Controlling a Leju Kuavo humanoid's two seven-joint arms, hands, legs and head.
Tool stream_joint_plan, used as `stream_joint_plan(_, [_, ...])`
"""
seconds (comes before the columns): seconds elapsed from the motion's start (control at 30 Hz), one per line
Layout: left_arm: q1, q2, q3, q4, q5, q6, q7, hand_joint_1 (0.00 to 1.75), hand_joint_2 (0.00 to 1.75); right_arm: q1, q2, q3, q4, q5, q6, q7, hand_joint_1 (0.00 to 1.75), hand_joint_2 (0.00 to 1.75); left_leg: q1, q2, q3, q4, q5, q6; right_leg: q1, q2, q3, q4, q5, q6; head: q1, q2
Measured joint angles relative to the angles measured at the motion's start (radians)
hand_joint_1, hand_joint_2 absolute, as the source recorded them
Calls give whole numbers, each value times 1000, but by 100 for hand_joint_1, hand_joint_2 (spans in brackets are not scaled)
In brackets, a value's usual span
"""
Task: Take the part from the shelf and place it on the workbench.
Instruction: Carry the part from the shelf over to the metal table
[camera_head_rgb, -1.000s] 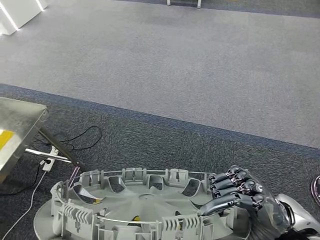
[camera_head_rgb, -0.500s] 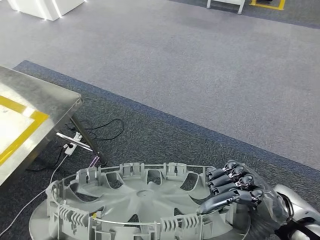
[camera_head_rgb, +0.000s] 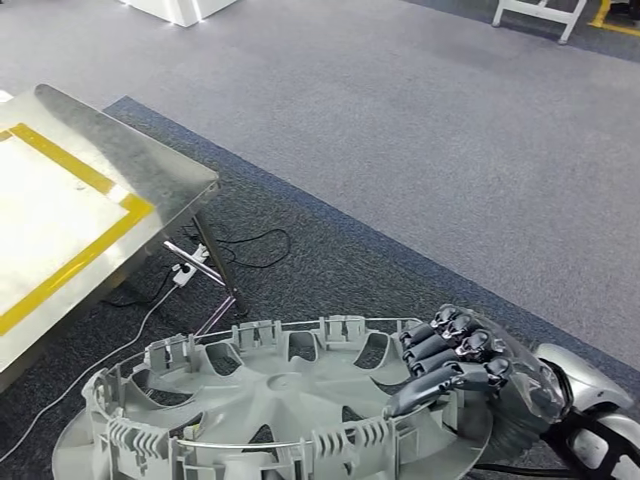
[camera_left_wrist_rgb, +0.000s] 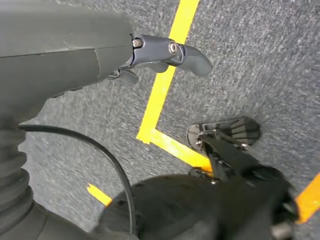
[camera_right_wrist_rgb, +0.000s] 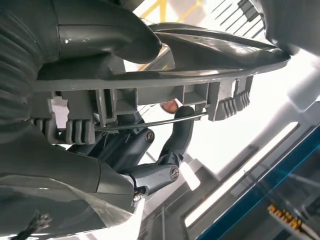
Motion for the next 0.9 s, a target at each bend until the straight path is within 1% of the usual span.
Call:
stream_joint_plan(0.03, [-3, 1, 5, 0, -6, -1, -4, 0, 175, -9, 0, 3, 5, -1, 2, 0, 175, 175, -5, 4, 1, -7, -6, 5, 2, -9, 1, 0, -2, 5, 0, 0])
stream_joint_plan(0.07, [-4, 2, 9, 1, -12, -2, -7, 0, 175, -16, 0, 7, 9, -2, 3, 0, 175, 175, -6, -5, 0, -11, -6, 11, 2, -19, 4, -2, -5, 10, 1, 0])
stream_joint_plan(0.1, [-3, 2, 13, 1, -18, -3, -9, 0, 175, -23, 0, 10, 13, -2, 3, 0, 175, 175, -5, -15, 3, -15, -5, 17, 0, -20, 6, -1, -10, 16, 2, 0])
stream_joint_plan(0.13, [-2, 4, 16, 1, -22, -3, -10, 0, 175, -28, 0, 13, 16, -2, 4, 0, 175, 175, -3, -25, 7, -20, -4, 24, -2, -5, 4, 10, -20, 20, 3, 0])
stream_joint_plan(0.17, [-3, 5, 19, 1, -24, -3, -10, 0, 175, -31, 0, 14, 18, -3, 4, 0, 175, 175, 1, -36, 11, -26, -1, 30, -4, 20, -10, 40, -39, 22, 5, 0])
stream_joint_plan(0.2, [-5, 6, 21, 1, -25, -3, -11, 0, 175, -32, 0, 15, 20, -3, 4, 0, 175, 175, 3, -47, 14, -29, 0, 35, -5, 52, -37, 93, -65, 23, 8, 0])
stream_joint_plan(0.23, [-7, 7, 23, 1, -25, -3, -12, 0, 175, -33, 0, 16, 22, -3, 4, 0, 175, 175, 4, -59, 15, -29, 0, 38, -5, 77, -74, 162, -95, 23, 11, 0])
stream_joint_plan(0.27, [-9, 7, 25, 1, -25, -3, -13, 0, 175, -33, -1, 16, 25, -3, 4, 0, 175, 175, 4, -72, 15, -29, 0, 40, -5, 88, -115, 233, -118, 24, 12, 0])
stream_joint_plan(0.3, [-11, 7, 26, 1, -26, -4, -14, 0, 175, -33, -1, 17, 28, -4, 4, -1, 175, 175, 4, -85, 16, -28, -1, 41, -5, 92, -147, 282, -126, 24, 12, 0])
stream_joint_plan(0.33, [-11, 6, 27, 1, -26, -4, -14, 0, 175, -33, -1, 18, 30, -4, 4, -1, 175, 175, 3, -100, 18, -28, -2, 41, -5, 93, -163, 294, -112, 24, 12, 0])
stream_joint_plan(0.37, [-11, 6, 29, 1, -26, -4, -15, 0, 175, -33, -1, 19, 32, -4, 4, -1, 175, 175, 4, -115, 21, -27, -3, 40, -5, 96, -158, 264, -78, 23, 12, 0])
stream_joint_plan(0.4, [-11, 6, 30, 1, -28, -4, -16, 0, 175, -34, -1, 20, 33, -4, 4, -1, 175, 175, 5, -129, 24, -25, -6, 38, -6, 104, -135, 200, -32, 21, 12, 0])
stream_joint_plan(0.43, [-11, 6, 30, 1, -32, -4, -18, 0, 175, -34, -1, 21, 34, -4, 4, -2, 175, 175, 5, -143, 26, -23, -9, 33, -8, 125, -107, 130, 4, 19, 12, 0])
stream_joint_plan(0.47, [-12, 6, 31, 1, -38, -4, -22, 0, 175, -34, -1, 22, 35, -5, 5, -3, 175, 175, 5, -156, 24, -18, -13, 29, -11, 145, -80, 69, 28, 18, 12, 0])
stream_joint_plan(0.5, [-12, 7, 31, 1, -45, -4, -28, 0, 175, -34, -1, 23, 36, -5, 5, -5, 175, 175, 6, -168, 20, -14, -14, 23, -12, 161, -62, 32, 37, 17, 12, 0])
stream_joint_plan(0.53, [-12, 7, 32, 1, -51, -4, -37, 0, 175, -34, -2, 24, 37, -6, 5, -7, 175, 175, 8, -179, 15, -12, -14, 17, -11, 168, -55, 19, 33, 15, 12, 0])
stream_joint_plan(0.57, [-11, 8, 33, 1, -56, -4, -47, 0, 175, -33, -2, 25, 37, -6, 5, -9, 175, 175, 10, -189, 11, -11, -13, 11, -10, 161, -51, 15, 33, 13, 12, 0])
stream_joint_plan(0.6, [-9, 9, 36, 1, -60, -4, -59, 0, 175, -34, -2, 26, 38, -7, 5, -10, 175, 175, 12, -190, 8, -10, -13, 6, -10, 150, -49, 14, 34, 8, 12, 0])
stream_joint_plan(0.63, [-8, 8, 38, 0, -63, -5, -74, 0, 175, -33, -2, 27, 38, -9, 5, -10, 175, 175, 11, -177, 5, -2, -19, 1, -11, 139, -46, 12, 34, 3, 10, 0])
stream_joint_plan(0.67, [-8, 7, 40, -2, -67, -10, -96, 0, 175, -29, -2, 27, 38, -12, 5, -10, 175, 175, 9, -153, -6, 22, -34, -4, -12, 127, -42, 10, 33, -3, 5, 0])
stream_joint_plan(0.7, [-9, 5, 41, -7, -72, -18, -121, 0, 175, -24, -2, 26, 37, -16, 6, -10, 175, 175, 8, -123, -26, 67, -59, -9, -13, 113, -38, 8, 31, -9, 2, 0])
stream_joint_plan(0.73, [-10, 1, 42, -13, -78, -27, -148, 0, 175, -17, -2, 25, 37, -20, 7, -10, 175, 175, 8, -96, -56, 128, -89, -13, -11, 99, -35, 7, 29, -13, -3, 0])
stream_joint_plan(0.77, [-11, -2, 42, -20, -86, -35, -171, 0, 175, -10, -2, 24, 37, -22, 8, -10, 175, 175, 10, -83, -89, 196, -116, -16, -10, 85, -34, 7, 26, -15, -4, 0])
stream_joint_plan(0.8, [-12, -4, 42, -25, -94, -39, -184, 0, 175, -5, -2, 23, 37, -24, 10, -10, 175, 175, 11, -78, -116, 247, -131, -18, -9, 71, -32, 8, 23, -16, -4, 0])
stream_joint_plan(0.83, [-12, -5, 43, -28, -104, -42, -189, 0, 175, -2, -2, 22, 37, -24, 12, -10, 175, 175, 12, -75, -127, 267, -128, -19, -8, 59, -30, 8, 21, -16, -4, 0])
stream_joint_plan(0.87, [-12, -6, 45, -30, -113, -45, -186, 0, 175, 0, -2, 22, 37, -24, 14, -10, 175, 175, 12, -73, -118, 248, -107, -18, -7, 47, -26, 8, 18, -16, -4, 0])
stream_joint_plan(0.9, [-12, -5, 48, -30, -121, -47, -179, 0, 175, 0, -2, 22, 37, -23, 17, -10, 175, 175, 11, -66, -90, 192, -70, -14, -6, 36, -21, 8, 15, -15, -4, 0])
